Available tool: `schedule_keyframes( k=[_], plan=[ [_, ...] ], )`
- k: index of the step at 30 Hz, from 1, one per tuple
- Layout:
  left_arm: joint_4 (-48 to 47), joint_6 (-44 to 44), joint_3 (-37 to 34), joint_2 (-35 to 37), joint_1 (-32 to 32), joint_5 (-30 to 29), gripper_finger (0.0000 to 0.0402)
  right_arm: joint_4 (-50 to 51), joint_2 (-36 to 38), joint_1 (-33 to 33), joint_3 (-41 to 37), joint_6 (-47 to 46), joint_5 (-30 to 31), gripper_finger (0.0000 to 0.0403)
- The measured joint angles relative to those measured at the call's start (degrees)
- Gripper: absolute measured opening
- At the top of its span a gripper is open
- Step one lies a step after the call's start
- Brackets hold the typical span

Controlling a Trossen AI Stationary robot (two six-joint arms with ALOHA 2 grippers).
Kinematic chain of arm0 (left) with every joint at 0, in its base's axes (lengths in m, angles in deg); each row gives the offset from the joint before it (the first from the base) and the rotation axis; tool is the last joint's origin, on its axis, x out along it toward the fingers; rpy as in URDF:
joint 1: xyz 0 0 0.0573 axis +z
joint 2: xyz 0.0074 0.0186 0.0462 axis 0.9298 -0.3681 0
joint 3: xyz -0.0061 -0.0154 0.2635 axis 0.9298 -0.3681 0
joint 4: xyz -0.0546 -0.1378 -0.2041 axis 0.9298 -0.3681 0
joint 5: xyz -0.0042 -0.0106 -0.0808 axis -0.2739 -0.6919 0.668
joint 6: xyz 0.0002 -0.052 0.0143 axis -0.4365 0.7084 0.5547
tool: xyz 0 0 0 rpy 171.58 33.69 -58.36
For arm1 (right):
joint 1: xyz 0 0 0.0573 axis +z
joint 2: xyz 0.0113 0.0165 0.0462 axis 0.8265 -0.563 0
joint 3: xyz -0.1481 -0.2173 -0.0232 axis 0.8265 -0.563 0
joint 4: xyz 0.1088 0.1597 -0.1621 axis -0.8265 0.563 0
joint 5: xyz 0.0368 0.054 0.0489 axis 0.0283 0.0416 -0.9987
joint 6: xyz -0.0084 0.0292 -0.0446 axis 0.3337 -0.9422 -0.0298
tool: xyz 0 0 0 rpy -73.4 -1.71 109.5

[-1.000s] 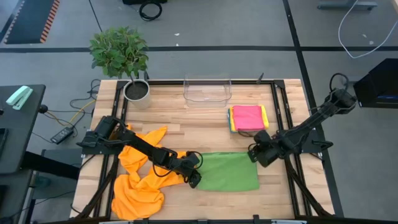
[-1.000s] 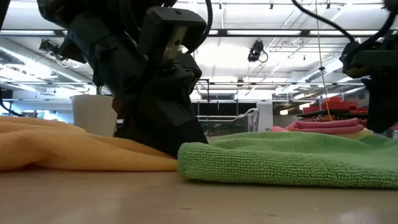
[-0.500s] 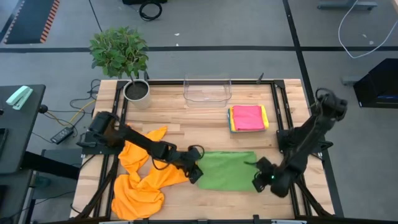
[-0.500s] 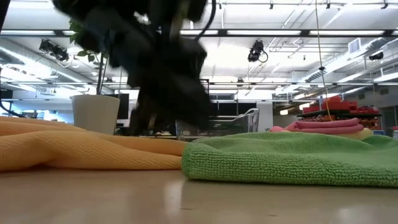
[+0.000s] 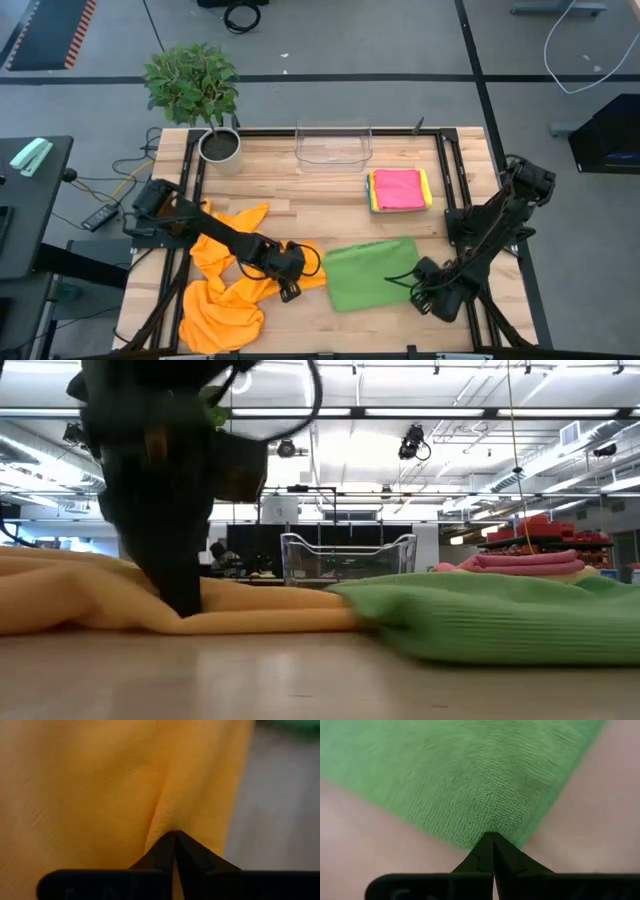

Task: Fold microfiber towels
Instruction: Fold the green towel

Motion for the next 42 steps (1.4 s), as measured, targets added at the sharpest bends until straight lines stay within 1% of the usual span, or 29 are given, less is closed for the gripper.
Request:
schedule_keyframes(
  k=[3,4,7,8,9,12,14,16,18,20,23,25,27,29,31,34,35,38,42],
  plan=[
    [-13.56,0.53,0.04,1.44,1.35,-4.79,0.0007,12.51,4.44,-0.92,-0.56,2.22,-2.59,0.0003],
    [-18.59,0.87,-0.15,2.35,1.88,-7.26,0.0006,15.44,6.38,-1.48,-0.47,2.72,-2.83,0.0003],
    [-29.47,3.76,-0.80,6.06,3.72,-14.36,0.0013,22.24,12.58,-2.85,-0.33,2.90,-2.36,0.0003],
    [-31.87,4.66,-0.89,7.81,4.39,-16.13,0.0017,23.77,14.68,-3.48,-0.13,2.88,-1.61,0.0003],
    [-30.89,5.26,-0.76,10.03,4.96,-17.37,0.0019,24.29,16.52,-3.88,0.33,2.44,-0.62,0.0003],
    [-23.31,4.19,-0.53,14.43,5.73,-18.17,0.0015,24.02,20.05,-3.94,1.70,-0.11,3.91,0.0002],
    [-12.20,2.26,-0.60,14.79,5.25,-16.53,0.0008,19.43,20.16,-3.94,2.03,-1.35,7.16,0.0002],
    [-0.60,0.38,-0.44,13.96,4.64,-14.00,0.0006,13.79,18.48,-4.04,2.01,-1.25,8.82,0.0002],
    [11.15,-0.86,-0.29,10.65,4.43,-12.22,0.0010,9.55,14.82,-3.98,1.95,-1.16,8.84,0.0002],
    [19.77,-2.03,-0.55,6.69,4.62,-11.79,0.0011,6.27,10.78,-3.98,1.88,-1.98,7.88,0.0002],
    [33.49,-2.01,-0.22,0.81,6.22,-10.13,0.0006,2.29,5.13,-3.98,1.88,-1.93,3.35,0.0002],
    [37.67,-1.55,1.03,-3.82,7.38,-8.67,0.0006,1.52,2.36,-3.92,1.88,-2.49,1.44,0.0002],
    [37.82,-1.34,3.63,-7.99,8.27,-6.94,0.0009,1.41,0.66,-3.93,1.84,-3.37,0.91,0.0002],
    [38.54,-2.50,7.74,-11.81,8.90,-4.29,0.0007,1.34,-0.09,-3.97,1.84,-3.66,0.92,0.0002],
    [35.35,-3.58,11.49,-15.01,9.33,-3.19,0.0005,1.21,-0.26,-3.98,1.84,-3.78,0.89,0.0002],
    [26.55,-3.67,16.32,-18.62,9.89,-2.94,0.0007,1.50,0.06,-3.93,1.84,-4.02,0.66,0.0002],
    [22.44,-3.82,17.91,-18.62,10.12,-2.94,0.0008,1.56,0.15,-3.93,1.84,-4.03,0.59,0.0002],
    [13.90,-4.38,21.57,-19.37,10.32,-2.75,0.0005,3.62,0.48,-3.93,1.84,-3.21,-0.62,0.0002],
    [3.54,-6.70,26.24,-19.24,8.09,2.15,0.0008,10.74,0.46,-5.72,1.84,-1.55,-0.09,0.0002]
  ],
)
